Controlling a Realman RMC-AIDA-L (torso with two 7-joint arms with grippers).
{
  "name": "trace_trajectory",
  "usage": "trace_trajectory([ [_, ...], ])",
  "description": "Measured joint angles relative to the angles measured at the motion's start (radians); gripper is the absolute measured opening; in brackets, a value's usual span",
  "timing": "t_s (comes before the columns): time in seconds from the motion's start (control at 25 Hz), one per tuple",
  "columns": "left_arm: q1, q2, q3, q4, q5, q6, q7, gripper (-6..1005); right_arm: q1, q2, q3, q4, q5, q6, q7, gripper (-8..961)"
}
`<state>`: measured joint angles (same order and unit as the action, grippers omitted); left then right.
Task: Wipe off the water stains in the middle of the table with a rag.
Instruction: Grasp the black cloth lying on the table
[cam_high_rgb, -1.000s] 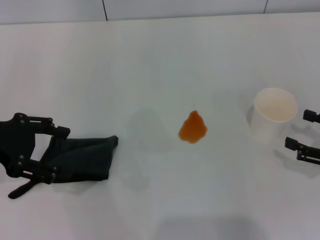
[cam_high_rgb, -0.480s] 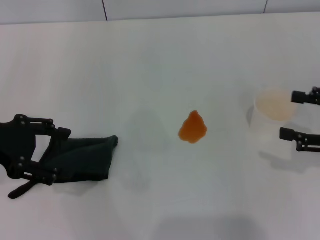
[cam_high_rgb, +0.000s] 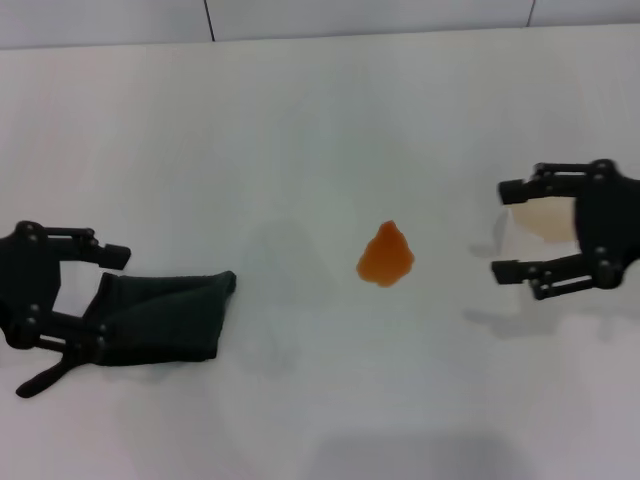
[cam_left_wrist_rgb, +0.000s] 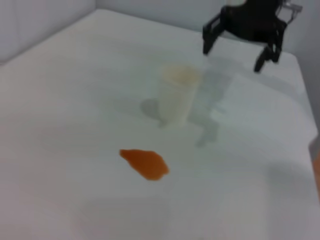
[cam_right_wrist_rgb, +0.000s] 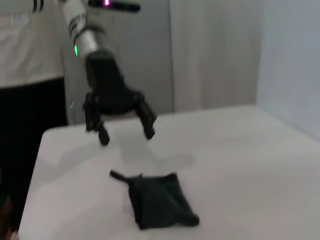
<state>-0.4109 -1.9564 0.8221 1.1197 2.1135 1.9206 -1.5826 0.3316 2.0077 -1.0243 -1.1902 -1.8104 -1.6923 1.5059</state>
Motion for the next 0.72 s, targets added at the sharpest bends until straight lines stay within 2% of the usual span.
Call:
trace_trajectory([
  [0.32,-0.002,0.009,-0.012,0.014,0.026,-0.002,-0.029,735,0.126,-0.002,-0.048,-0.004,-0.12,0.001,0.111,859],
  [0.52,-0.007,0.013,-0.026,0.09,0.101,-0.003,-0.082,733,0.183,-0.001,-0.084,0.0,-0.162,-0.008,0.138,859],
  [0.72,-0.011,0.015,-0.027,0.181,0.179,0.0,-0.135,731,0.209,0.001,-0.105,-0.001,-0.177,-0.004,0.143,860],
])
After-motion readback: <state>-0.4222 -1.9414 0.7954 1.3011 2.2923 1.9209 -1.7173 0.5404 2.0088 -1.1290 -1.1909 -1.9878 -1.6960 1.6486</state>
